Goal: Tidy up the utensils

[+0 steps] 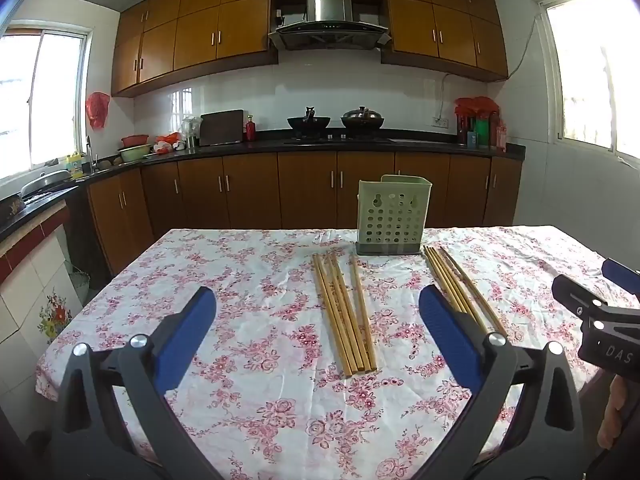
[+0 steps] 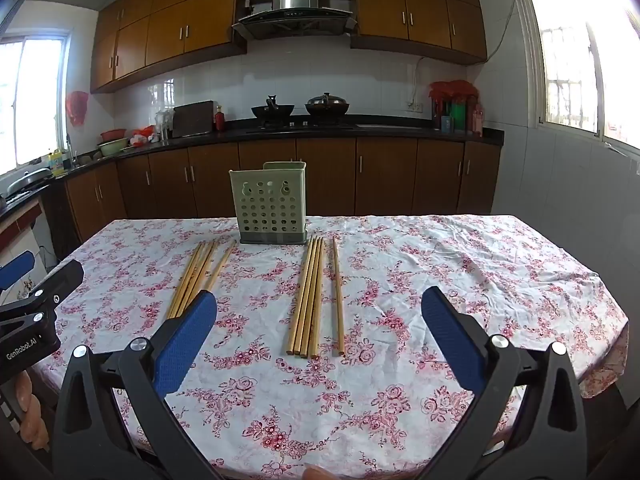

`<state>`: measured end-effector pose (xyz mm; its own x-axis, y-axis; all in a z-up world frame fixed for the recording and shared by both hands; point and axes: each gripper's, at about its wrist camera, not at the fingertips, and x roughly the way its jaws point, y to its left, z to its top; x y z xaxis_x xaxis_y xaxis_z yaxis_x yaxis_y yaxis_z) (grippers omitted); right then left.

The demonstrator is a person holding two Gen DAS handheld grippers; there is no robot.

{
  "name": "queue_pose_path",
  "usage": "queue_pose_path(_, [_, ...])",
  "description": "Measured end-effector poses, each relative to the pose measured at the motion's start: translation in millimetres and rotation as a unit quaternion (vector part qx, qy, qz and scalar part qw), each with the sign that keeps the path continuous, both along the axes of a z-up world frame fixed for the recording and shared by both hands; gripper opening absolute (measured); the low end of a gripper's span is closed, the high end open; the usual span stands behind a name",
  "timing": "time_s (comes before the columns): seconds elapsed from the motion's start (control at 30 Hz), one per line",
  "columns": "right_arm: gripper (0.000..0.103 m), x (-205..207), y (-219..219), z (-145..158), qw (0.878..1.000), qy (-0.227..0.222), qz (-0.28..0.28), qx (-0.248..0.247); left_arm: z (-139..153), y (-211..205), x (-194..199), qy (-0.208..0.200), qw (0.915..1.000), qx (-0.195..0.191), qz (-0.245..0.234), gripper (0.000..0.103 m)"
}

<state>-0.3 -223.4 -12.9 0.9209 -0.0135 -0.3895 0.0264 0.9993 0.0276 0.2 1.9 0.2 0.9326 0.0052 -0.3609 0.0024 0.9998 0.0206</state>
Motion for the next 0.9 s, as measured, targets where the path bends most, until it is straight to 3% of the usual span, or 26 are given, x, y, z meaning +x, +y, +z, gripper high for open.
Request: queue_pose_path(0.9, [0.101,-0.1,-0.8,-0.2,1.0,-0.001,0.0,0.003,-0.2,-1.5,-0.4,-0.001,1.0,0.003,-0.001,0.099])
